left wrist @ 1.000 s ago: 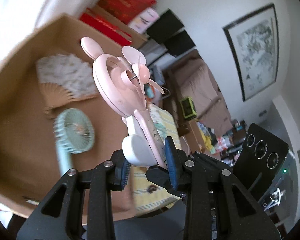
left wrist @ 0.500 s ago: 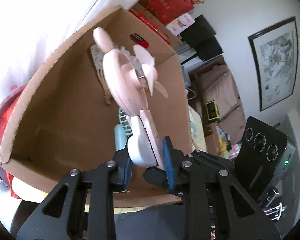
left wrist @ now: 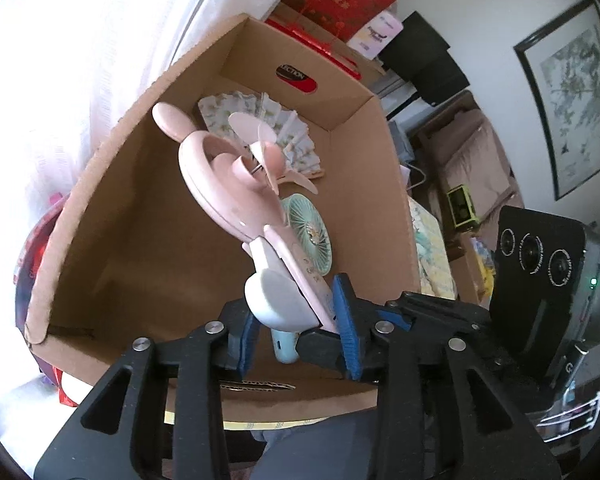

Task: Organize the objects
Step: 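Carry the pink fan with the right tool into the cardboard box, then open the right tool to drop the pink fan into the box, then withdraw the right tool from the box back over the table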

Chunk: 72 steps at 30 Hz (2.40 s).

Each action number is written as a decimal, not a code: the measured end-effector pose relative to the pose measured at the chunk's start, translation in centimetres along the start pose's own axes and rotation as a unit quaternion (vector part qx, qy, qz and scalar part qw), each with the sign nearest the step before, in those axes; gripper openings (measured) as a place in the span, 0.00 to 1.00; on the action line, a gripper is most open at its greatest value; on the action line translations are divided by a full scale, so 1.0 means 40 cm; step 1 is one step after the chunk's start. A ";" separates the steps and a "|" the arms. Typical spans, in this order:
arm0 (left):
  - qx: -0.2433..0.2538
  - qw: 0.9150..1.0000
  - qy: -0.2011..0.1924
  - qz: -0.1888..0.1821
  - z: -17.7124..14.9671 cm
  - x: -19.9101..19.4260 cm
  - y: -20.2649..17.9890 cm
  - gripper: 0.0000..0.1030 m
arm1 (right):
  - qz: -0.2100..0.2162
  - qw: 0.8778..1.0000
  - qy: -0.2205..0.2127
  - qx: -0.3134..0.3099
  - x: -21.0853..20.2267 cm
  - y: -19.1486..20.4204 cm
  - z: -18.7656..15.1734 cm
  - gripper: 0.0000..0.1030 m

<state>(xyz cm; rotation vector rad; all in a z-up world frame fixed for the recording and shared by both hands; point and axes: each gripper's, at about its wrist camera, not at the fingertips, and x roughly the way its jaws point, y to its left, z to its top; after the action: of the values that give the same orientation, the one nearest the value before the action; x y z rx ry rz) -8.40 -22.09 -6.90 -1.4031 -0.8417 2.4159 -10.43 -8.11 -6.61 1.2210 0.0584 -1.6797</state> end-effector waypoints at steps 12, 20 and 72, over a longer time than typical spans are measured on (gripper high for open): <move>-0.014 1.000 -0.014 0.001 -0.004 -0.032 -0.012 0.84 | -0.027 0.999 0.014 -0.012 0.013 -0.027 0.007 0.34; -0.045 0.998 -0.045 -0.017 0.005 -0.112 0.026 0.87 | -0.087 0.994 0.027 -0.053 0.044 0.004 -0.001 0.34; 0.103 0.994 -0.012 0.039 -0.032 -0.020 -0.279 1.00 | -0.218 0.969 -0.105 0.043 -0.456 -0.153 -0.130 0.85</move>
<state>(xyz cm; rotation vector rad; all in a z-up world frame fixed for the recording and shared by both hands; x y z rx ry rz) -7.89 -12.93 -0.36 -1.3549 -0.5332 2.4988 -11.88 10.13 1.25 1.1417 0.1326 -2.2069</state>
